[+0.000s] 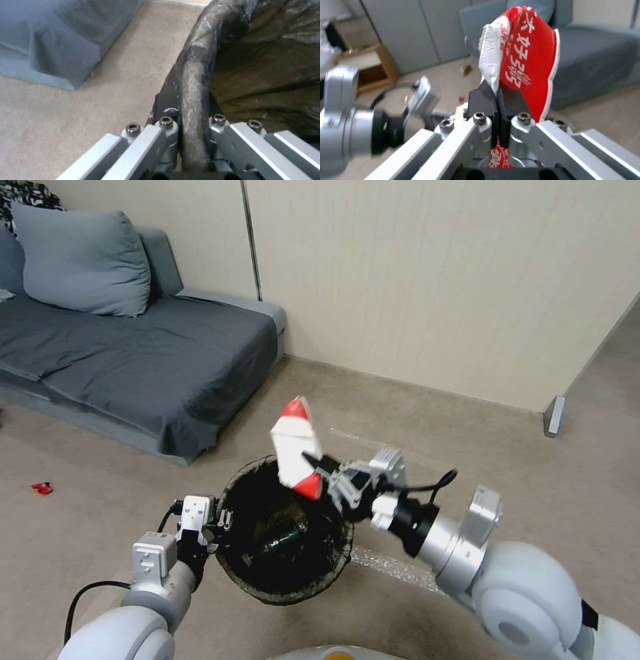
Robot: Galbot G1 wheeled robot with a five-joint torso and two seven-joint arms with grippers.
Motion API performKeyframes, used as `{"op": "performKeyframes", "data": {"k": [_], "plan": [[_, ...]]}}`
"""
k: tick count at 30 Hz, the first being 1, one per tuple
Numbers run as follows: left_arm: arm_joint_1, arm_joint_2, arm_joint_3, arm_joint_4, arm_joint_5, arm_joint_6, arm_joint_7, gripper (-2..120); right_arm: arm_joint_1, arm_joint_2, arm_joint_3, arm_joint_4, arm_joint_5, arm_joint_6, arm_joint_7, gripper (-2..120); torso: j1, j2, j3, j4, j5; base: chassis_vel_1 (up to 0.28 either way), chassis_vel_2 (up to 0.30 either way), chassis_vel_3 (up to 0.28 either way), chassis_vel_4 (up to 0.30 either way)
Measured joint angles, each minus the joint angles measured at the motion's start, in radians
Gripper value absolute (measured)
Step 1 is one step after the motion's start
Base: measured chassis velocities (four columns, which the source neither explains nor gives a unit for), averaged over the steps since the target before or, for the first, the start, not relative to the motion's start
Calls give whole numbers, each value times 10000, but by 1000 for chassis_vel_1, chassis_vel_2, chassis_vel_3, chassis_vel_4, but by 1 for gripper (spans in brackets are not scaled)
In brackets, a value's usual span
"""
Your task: Pick up the trash bin, then pick up the garbage from the floor and place it into the trash bin.
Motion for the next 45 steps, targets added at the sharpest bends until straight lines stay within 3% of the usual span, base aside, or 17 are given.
{"op": "performKeyframes", "data": {"k": [13,16,24,26,32,33,37,40,45], "plan": [[-165,-126,99,139,50,0,15,2,87,-342,-1238,-557,-494,-414,338,0,-1,-1,1,0,0,0,0,0,0],[-210,-138,100,140,50,0,25,2,91,-337,-1477,-738,-572,-515,700,14,0,-1,1,0,1,0,0,0,0],[-251,-153,113,152,49,1,45,2,214,-277,-1635,-987,-476,-524,1145,37,0,-1,1,0,1,0,0,0,0],[-263,-154,112,156,43,2,47,2,216,-270,-1513,-958,-237,-530,1284,49,0,-1,1,0,2,0,0,0,0],[-283,-152,105,167,32,3,50,2,147,-320,-1215,-709,-14,-555,1343,64,1,-1,1,0,1,0,0,0,0],[-286,-152,104,166,28,3,51,2,119,-330,-1098,-636,5,-555,1346,72,0,-2,1,0,1,0,0,0,0],[-288,-153,99,167,11,7,52,2,-6,-368,-623,-294,99,-556,1347,82,1,-2,1,0,1,0,0,0,0],[-278,-171,76,157,4,9,55,2,-124,-421,-87,215,218,-533,1465,96,0,-2,1,0,1,0,0,0,0],[-225,-195,-4,75,-5,18,110,2,-478,-178,970,657,341,-122,2622,100,1,-2,1,1,2,0,0,0,0]]}}
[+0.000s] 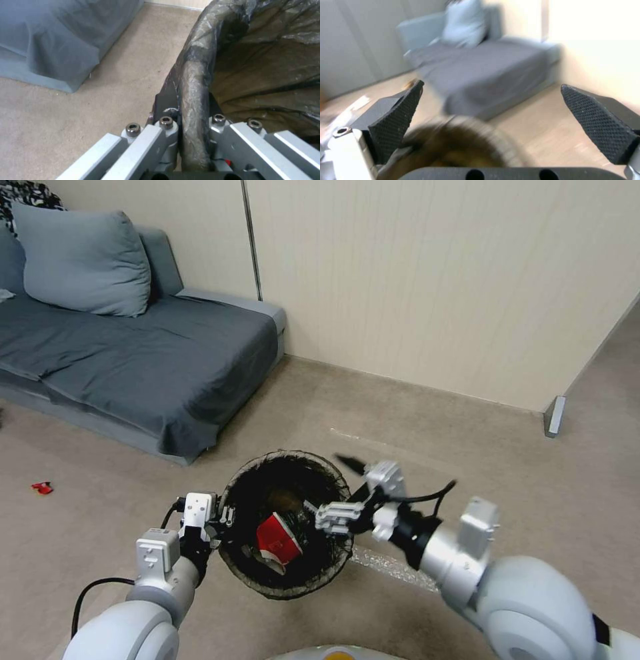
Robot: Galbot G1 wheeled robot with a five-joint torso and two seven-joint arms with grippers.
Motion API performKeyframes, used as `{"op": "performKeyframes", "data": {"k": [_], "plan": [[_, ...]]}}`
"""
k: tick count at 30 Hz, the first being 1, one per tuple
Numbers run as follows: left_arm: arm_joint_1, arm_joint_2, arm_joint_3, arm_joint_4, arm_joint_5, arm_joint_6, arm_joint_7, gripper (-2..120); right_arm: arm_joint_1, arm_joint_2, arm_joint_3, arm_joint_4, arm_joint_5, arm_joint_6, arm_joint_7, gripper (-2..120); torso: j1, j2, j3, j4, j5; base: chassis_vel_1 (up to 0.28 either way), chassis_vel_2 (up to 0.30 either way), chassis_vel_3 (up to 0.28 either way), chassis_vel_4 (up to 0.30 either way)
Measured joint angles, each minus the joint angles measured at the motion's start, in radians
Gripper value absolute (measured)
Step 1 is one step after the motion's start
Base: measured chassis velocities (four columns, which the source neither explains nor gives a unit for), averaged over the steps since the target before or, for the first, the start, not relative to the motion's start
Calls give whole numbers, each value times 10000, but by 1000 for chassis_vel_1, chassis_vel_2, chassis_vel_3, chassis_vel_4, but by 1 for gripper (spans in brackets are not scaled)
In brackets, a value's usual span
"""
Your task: Pick up the trash bin, then pick up the garbage from the floor and place it into the trash bin.
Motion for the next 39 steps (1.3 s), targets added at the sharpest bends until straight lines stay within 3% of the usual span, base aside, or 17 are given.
{"op": "performKeyframes", "data": {"k": [2,3,4,8,9,12,13,16,17,19,28,39], "plan": [[40,4,-68,-36,2,4,45,2,-290,293,737,6,-471,395,104,100,0,0,0,-1,0,0,0,0,0],[75,2,-148,-73,6,4,62,2,-636,596,1606,-44,-1272,832,74,100,0,0,0,1,-2,0,0,0,0],[75,2,-148,-73,6,4,62,2,-636,596,1606,-44,-1272,832,74,100,0,0,0,1,-2,0,0,0,0],[54,16,-216,-113,6,4,104,2,-1621,1399,3187,-395,-2712,1437,-168,100,0,0,0,-1,-1,0,0,0,0],[54,16,-216,-113,6,4,104,2,-1621,1399,3187,-395,-2712,1437,-168,100,0,0,0,-1,-1,0,0,0,0],[56,-36,-251,-132,9,3,123,2,-2864,2831,4064,-845,-4511,2269,-515,100,-1,0,0,-1,-1,0,0,0,0],[56,-36,-251,-132,9,3,123,2,-2864,2831,4064,-845,-4511,2269,-515,100,-1,0,0,-1,-1,0,0,0,0],[124,-116,-278,-184,27,-3,123,2,-3881,4061,4475,-1142,-5744,3087,-919,100,-1,0,-1,-4,-2,0,0,0,0],[124,-116,-278,-184,27,-3,123,2,-3881,4061,4475,-1142,-5744,3087,-919,100,-1,0,-1,-4,-2,0,0,0,0],[202,-218,-290,-216,94,-14,121,2,-4467,4674,4736,-1424,-6376,3883,-1235,100,0,0,-1,-2,-2,0,0,0,0],[378,-387,-284,-358,255,-46,115,2,-5820,5262,4786,-1710,-7043,5497,-1367,100,0,0,-1,-1,-2,0,0,0,0],[568,-364,-287,-452,264,39,118,2,-6318,5081,4055,-1617,-7385,5962,-431,100,-1,0,-1,-1,-1,0,0,0,0]]}}
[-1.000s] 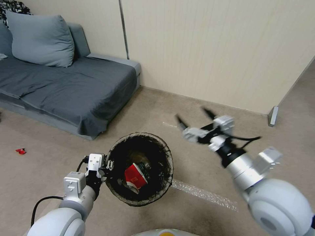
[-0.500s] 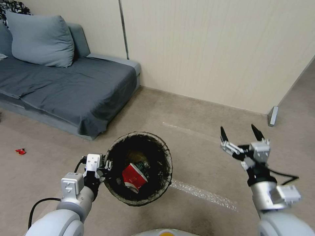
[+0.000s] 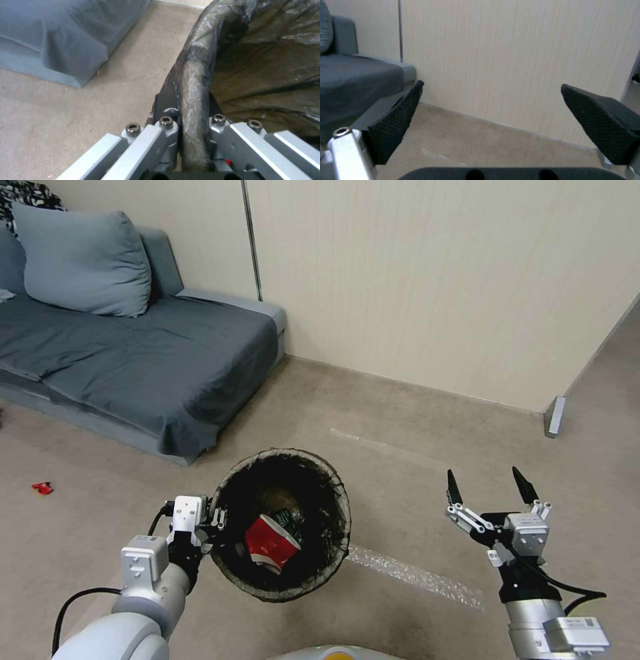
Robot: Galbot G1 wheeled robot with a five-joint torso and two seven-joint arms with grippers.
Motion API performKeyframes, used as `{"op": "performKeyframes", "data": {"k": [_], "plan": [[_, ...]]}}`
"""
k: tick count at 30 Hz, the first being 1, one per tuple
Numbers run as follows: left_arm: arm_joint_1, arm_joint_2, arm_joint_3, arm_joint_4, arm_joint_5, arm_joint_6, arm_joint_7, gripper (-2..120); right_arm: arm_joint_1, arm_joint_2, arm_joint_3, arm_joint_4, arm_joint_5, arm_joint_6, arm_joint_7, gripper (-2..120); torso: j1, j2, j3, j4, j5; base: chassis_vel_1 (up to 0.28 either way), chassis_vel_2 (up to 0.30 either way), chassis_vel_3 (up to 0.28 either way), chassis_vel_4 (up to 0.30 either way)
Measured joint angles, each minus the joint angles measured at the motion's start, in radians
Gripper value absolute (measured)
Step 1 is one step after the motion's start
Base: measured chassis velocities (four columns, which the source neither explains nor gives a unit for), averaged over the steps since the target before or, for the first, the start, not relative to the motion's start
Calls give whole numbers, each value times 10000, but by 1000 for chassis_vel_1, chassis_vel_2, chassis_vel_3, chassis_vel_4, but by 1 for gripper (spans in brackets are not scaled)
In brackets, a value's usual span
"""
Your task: Pick up the trash bin, then pick up the garbage from the floor and place it into the trash bin.
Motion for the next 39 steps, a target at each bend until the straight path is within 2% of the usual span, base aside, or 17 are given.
{"op": "performKeyframes", "data": {"k": [39], "plan": [[211,-257,-22,0,83,13,50,2,-220,88,-121,-155,-19,233,26,100,0,0,1,0,0,29,33,32,31]]}}
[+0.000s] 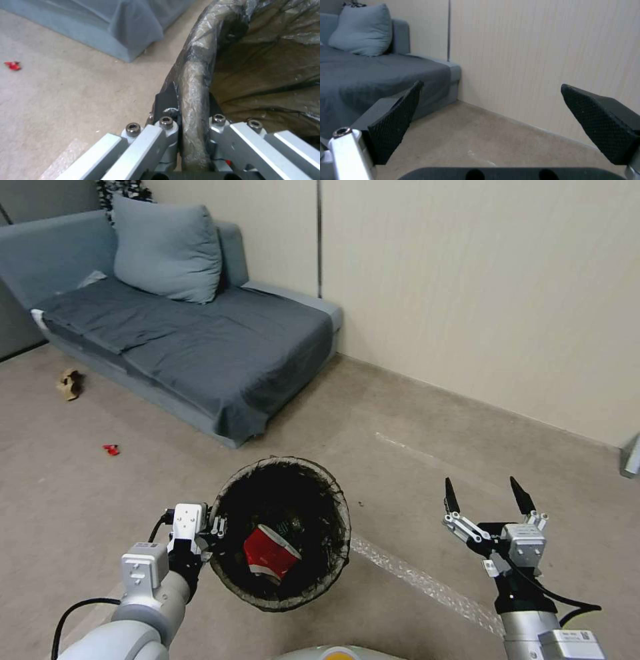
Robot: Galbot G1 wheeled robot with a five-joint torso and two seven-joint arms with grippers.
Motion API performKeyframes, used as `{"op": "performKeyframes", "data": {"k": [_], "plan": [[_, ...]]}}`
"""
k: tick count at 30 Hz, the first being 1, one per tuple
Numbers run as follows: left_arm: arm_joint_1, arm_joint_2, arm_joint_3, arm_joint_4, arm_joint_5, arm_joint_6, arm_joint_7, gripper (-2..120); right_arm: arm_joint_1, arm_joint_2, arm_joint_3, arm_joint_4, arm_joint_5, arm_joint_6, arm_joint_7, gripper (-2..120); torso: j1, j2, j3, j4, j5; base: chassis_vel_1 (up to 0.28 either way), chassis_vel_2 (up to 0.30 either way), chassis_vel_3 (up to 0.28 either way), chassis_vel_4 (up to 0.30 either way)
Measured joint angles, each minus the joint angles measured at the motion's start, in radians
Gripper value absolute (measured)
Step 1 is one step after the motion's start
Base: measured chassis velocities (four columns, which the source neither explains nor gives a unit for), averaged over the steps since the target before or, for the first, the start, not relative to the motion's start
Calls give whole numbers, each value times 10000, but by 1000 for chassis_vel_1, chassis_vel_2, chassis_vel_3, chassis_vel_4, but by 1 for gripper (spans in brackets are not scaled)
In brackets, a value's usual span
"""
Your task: Pick up the trash bin, then pick up the garbage from the floor and place it into the trash bin.
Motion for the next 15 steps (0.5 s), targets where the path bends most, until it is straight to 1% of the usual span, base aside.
{"op": "performKeyframes", "data": {"k": [15], "plan": [[138,-113,6,2,64,-20,0,2,-49,-35,-214,-73,-61,6,2,100,0,0,0,0,0,59,58,56,63]]}}
